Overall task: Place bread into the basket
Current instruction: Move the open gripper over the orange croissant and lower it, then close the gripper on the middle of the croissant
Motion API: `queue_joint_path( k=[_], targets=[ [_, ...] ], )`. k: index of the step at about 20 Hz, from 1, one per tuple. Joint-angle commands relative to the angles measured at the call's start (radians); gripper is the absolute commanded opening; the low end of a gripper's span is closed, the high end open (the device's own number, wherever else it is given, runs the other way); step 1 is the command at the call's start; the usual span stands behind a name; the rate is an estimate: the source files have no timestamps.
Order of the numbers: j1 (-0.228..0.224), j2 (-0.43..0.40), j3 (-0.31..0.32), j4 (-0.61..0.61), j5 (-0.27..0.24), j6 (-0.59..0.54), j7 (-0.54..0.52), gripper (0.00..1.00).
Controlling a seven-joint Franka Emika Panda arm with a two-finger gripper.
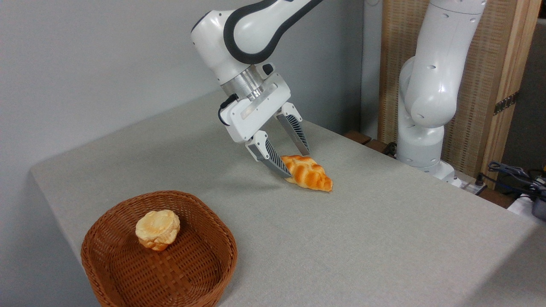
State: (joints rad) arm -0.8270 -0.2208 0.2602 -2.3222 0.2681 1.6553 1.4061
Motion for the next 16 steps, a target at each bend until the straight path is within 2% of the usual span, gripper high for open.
queue_joint_path(
  k=[1,8,10,11,13,16],
  targets=[
    [-0.017,-0.02,0.011,-0.016,0.028,-0.008,0.021,1.0],
    [-0.023,-0.008,0.011,-0.019,0.042,-0.008,0.034,0.97],
    [-0.023,-0.002,0.011,-0.019,0.042,-0.008,0.034,0.85],
    [-0.023,-0.002,0.011,-0.019,0.042,-0.008,0.034,0.67],
    [-0.023,-0.002,0.011,-0.019,0.042,-0.009,0.034,0.51],
    [-0.021,0.0,0.011,-0.019,0.04,-0.009,0.034,0.41]
  ],
)
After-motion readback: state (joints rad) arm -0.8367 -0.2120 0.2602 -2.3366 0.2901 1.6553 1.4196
